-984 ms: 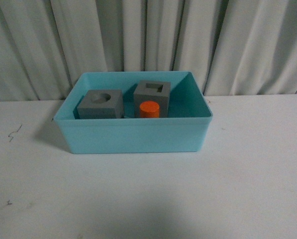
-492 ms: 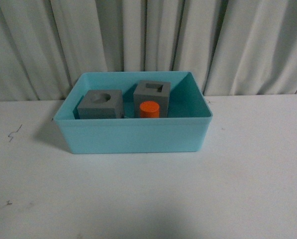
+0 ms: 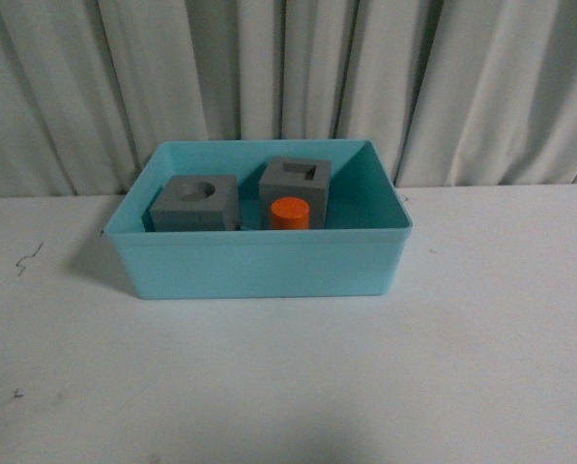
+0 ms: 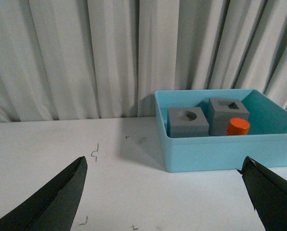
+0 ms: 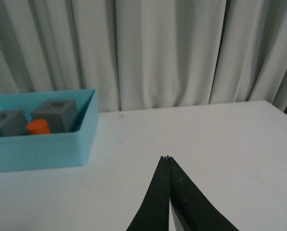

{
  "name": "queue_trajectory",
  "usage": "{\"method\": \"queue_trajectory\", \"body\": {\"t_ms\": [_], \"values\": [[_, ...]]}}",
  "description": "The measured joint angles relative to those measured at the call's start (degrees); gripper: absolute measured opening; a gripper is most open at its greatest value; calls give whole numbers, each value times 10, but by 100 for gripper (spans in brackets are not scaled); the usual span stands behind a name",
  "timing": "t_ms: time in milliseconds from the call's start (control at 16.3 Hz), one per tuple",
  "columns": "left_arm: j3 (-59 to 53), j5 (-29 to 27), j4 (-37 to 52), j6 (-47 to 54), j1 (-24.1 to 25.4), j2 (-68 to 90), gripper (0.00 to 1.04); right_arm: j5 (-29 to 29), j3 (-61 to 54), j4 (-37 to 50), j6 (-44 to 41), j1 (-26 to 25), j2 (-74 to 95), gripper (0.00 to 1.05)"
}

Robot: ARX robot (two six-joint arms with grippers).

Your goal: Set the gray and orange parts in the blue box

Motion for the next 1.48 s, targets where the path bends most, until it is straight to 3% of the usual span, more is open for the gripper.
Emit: {"method": "queue_trajectory", "body": {"t_ms": [677,984,1107,1169,1292,1476], "values": [[0,0,0,0,0,0,98,0,0,5,0,0,0,3],[0,0,0,0,0,0,98,0,0,5,0,0,0,59],[0,0,0,0,0,0,98,0,0,5,0,0,0,86],[0,0,0,0,0,0,98,0,0,5,0,0,0,93],[0,0,0,0,0,0,98,0,0,5,0,0,0,100],[0,0,0,0,0,0,98,0,0,5,0,0,0,97]]}}
